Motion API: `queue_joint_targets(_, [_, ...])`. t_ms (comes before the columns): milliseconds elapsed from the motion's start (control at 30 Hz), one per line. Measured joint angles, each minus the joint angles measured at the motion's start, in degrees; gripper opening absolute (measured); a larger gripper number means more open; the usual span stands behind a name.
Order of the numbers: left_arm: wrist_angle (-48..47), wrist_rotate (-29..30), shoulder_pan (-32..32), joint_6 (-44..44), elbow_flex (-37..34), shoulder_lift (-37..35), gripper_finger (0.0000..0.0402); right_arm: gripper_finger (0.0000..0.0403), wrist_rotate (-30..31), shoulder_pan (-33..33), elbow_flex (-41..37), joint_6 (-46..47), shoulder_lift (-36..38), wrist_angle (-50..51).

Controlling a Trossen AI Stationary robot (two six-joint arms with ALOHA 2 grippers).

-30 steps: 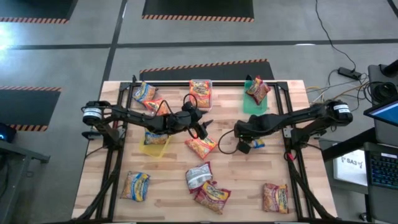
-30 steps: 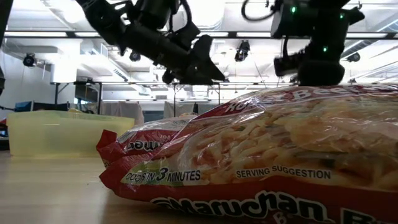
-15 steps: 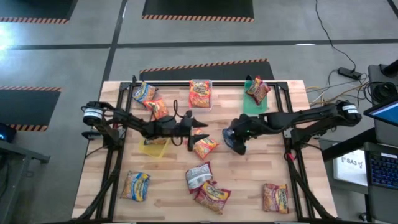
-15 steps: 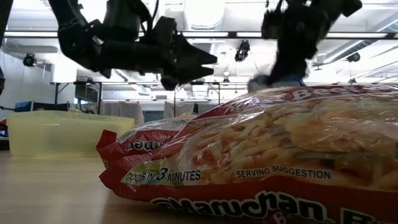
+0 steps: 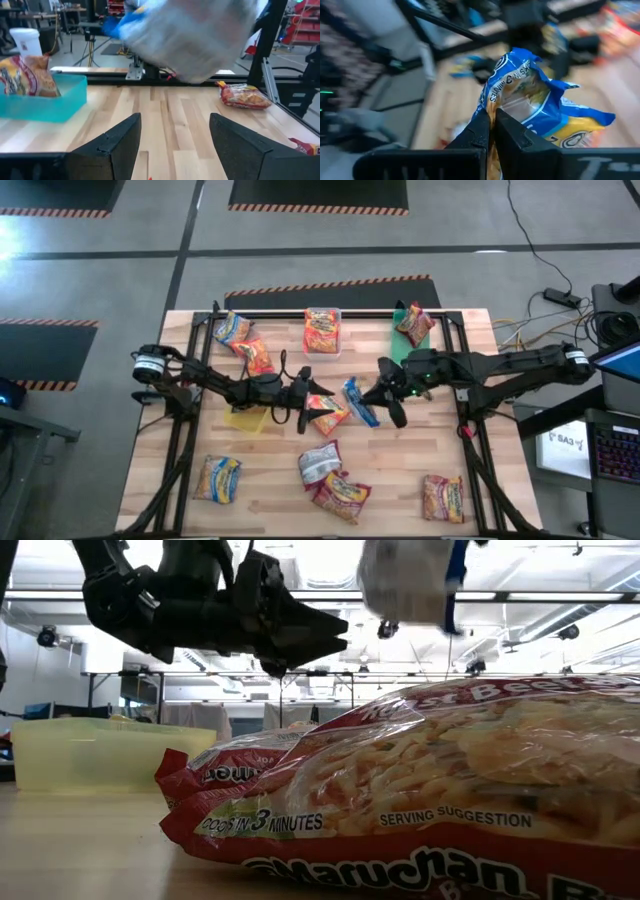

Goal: Sort Maruchan noodles
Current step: Put the blue noodle pack into the yellow bin

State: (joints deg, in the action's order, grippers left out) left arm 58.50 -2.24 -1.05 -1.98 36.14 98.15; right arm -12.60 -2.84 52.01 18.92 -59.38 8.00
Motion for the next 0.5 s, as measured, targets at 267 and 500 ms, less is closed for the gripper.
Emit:
queue_joint_targets(267, [0.2, 0.0, -0.4, 5.4, 2.3, 0.0, 0.022, 0.0012, -3.9, -1.2, 0.0, -3.4, -0.4, -3.5])
queue_joint_targets(500, [-8.5, 2.2, -0.4, 3.0, 2.7, -0.9, 0.022, 0.0012, -3.9, -1.2, 0.0, -3.9, -2.1, -4.5])
